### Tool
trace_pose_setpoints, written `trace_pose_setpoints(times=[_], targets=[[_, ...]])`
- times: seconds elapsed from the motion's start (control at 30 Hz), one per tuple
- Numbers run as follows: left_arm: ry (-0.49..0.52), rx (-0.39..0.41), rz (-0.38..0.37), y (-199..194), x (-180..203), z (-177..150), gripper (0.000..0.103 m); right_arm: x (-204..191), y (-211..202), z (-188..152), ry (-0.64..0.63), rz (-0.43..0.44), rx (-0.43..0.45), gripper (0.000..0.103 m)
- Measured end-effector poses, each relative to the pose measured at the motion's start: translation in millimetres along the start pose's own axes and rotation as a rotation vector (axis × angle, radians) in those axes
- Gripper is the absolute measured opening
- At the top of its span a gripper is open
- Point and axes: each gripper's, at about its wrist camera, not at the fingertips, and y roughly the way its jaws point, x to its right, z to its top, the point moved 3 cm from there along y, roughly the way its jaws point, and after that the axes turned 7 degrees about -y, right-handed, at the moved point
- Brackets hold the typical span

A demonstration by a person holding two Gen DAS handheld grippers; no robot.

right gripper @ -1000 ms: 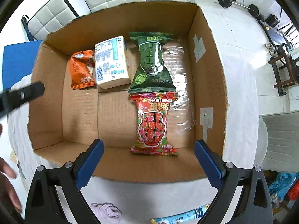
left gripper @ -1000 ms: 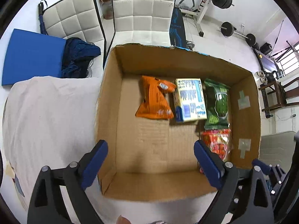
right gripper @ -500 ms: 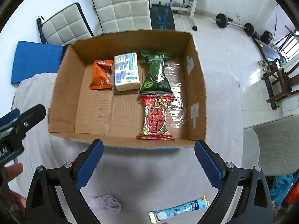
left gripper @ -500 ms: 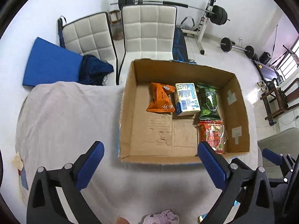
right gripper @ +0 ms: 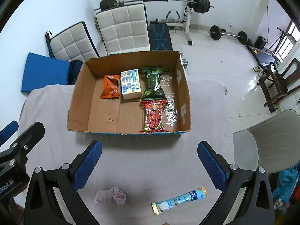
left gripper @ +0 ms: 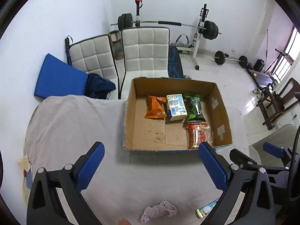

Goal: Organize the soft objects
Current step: 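Grasp the lilac cloth with the left tool while the right grasps the blue drink tube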

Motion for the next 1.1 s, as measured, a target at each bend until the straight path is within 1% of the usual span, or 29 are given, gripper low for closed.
trace_pose_setpoints(times=[0.13, 0.2, 0.3, 0.37, 0.43, 0.5, 0.53, 0.57, 0.6, 0.67, 0.73, 0.83, 0.93, 1.0, 1.03, 1.07, 1.1], targets=[[0.004, 0.011, -0.007, -13, 4, -3, 0.103, 2, -20, -7, 0.011, 0.013, 0.024, 0.103], [0.007, 0.014, 0.002, -15, 5, -7, 0.103, 3, -26, -12, 0.022, 0.024, 0.030, 0.103], [0.014, -0.007, 0.016, -12, 5, -23, 0.103, 7, -27, -25, 0.044, 0.037, 0.017, 0.103], [0.030, -0.039, 0.044, -4, 5, -44, 0.103, 14, -19, -43, 0.092, 0.064, -0.011, 0.103], [0.045, -0.078, 0.072, 7, 3, -67, 0.103, 24, -4, -65, 0.149, 0.084, -0.061, 0.103], [0.067, -0.153, 0.106, 27, 0, -100, 0.103, 34, 20, -96, 0.209, 0.135, -0.146, 0.103], [0.075, -0.188, 0.122, 38, -1, -115, 0.103, 39, 34, -112, 0.243, 0.145, -0.195, 0.103], [0.080, -0.213, 0.133, 45, -3, -126, 0.103, 47, 55, -136, 0.296, 0.163, -0.267, 0.103], [0.091, -0.255, 0.149, 59, -5, -143, 0.103, 50, 65, -149, 0.324, 0.175, -0.303, 0.103], [0.111, -0.302, 0.173, 76, -8, -163, 0.103, 62, 100, -185, 0.410, 0.182, -0.413, 0.103], [0.134, -0.360, 0.192, 96, -11, -183, 0.103, 68, 122, -205, 0.456, 0.175, -0.469, 0.103], [0.163, -0.411, 0.199, 115, -11, -202, 0.103, 76, 153, -232, 0.550, 0.158, -0.541, 0.103], [0.232, -0.453, 0.196, 130, -7, -216, 0.103, 79, 172, -244, 0.629, 0.161, -0.568, 0.103], [0.285, -0.486, 0.185, 141, -2, -224, 0.103, 78, 182, -247, 0.663, 0.149, -0.580, 0.097], [0.310, -0.494, 0.185, 145, 0, -227, 0.103, 77, 185, -246, 0.661, 0.141, -0.586, 0.086], [0.329, -0.501, 0.183, 149, 1, -228, 0.103, 74, 188, -245, 0.645, 0.122, -0.599, 0.071], [0.361, -0.511, 0.172, 154, 5, -229, 0.103, 71, 188, -240, 0.625, 0.103, -0.590, 0.069]])
